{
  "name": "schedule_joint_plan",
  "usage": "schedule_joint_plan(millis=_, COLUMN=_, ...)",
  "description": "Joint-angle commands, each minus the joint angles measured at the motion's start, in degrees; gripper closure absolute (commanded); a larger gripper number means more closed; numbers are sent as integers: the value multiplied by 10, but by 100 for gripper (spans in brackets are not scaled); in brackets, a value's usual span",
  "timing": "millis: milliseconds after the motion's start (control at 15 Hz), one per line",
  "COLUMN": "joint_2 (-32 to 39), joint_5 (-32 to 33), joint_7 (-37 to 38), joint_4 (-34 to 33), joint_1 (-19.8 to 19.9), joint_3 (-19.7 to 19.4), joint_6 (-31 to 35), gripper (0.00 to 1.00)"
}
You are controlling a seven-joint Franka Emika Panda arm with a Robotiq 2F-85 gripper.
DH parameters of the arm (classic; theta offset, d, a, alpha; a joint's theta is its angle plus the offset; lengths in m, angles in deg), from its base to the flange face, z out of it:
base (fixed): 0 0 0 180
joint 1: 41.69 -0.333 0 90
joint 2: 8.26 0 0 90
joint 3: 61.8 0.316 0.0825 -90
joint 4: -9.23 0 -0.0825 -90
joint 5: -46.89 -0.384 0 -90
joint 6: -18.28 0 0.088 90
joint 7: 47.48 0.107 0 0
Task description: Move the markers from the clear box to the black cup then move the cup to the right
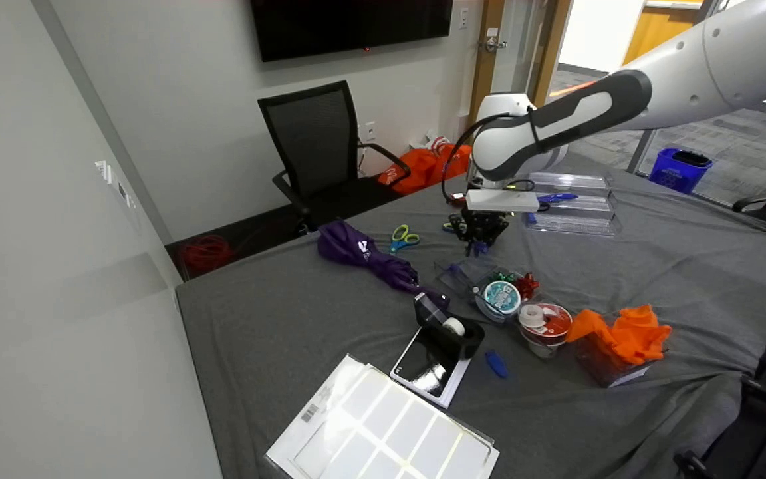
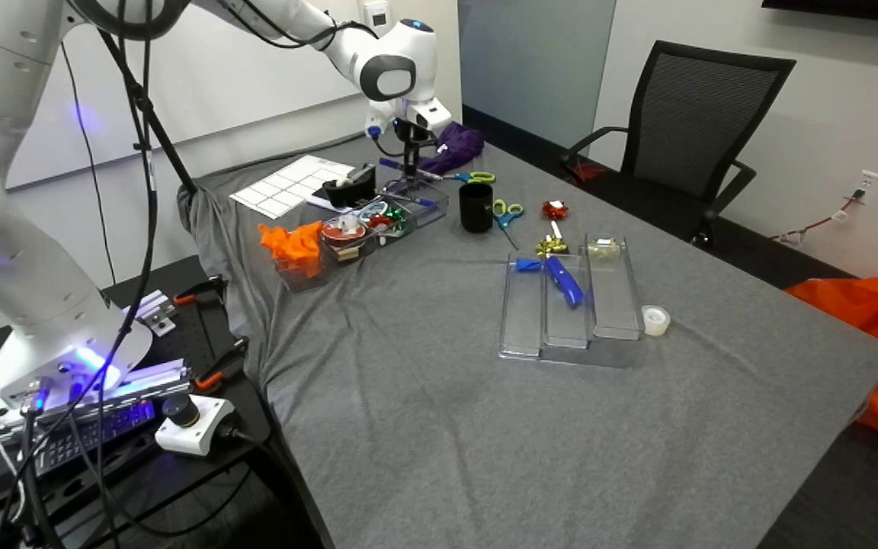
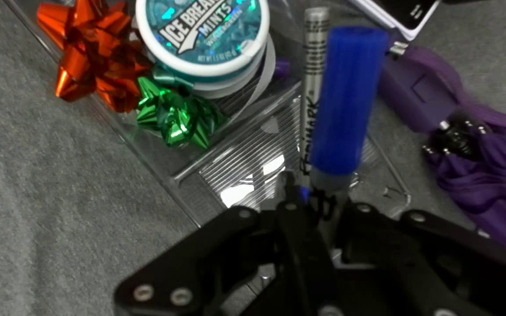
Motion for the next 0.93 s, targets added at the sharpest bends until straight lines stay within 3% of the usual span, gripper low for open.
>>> schedule_joint_plan(millis=0, joint_2=-61, joint_5=-29, joint_7=12, joint_4=37, joint_1=14, joint_3=9, joint_6=-57, gripper=96)
schedule_joint_plan(millis=400, joint_2=-90, joint_5=-157, joint_7=16, joint_4=4, joint_1=75, joint_3=22, joint_6=-181, gripper=96)
schedule_joint_plan(millis=667, joint_2=-103, joint_5=-234, joint_7=26, joint_4=-14, joint_1=116, joint_3=14, joint_6=-206, gripper=96)
schedule_joint_plan(millis=867, joint_2=-106, joint_5=-255, joint_7=48, joint_4=-43, joint_1=135, joint_3=0, joint_6=-225, gripper=96)
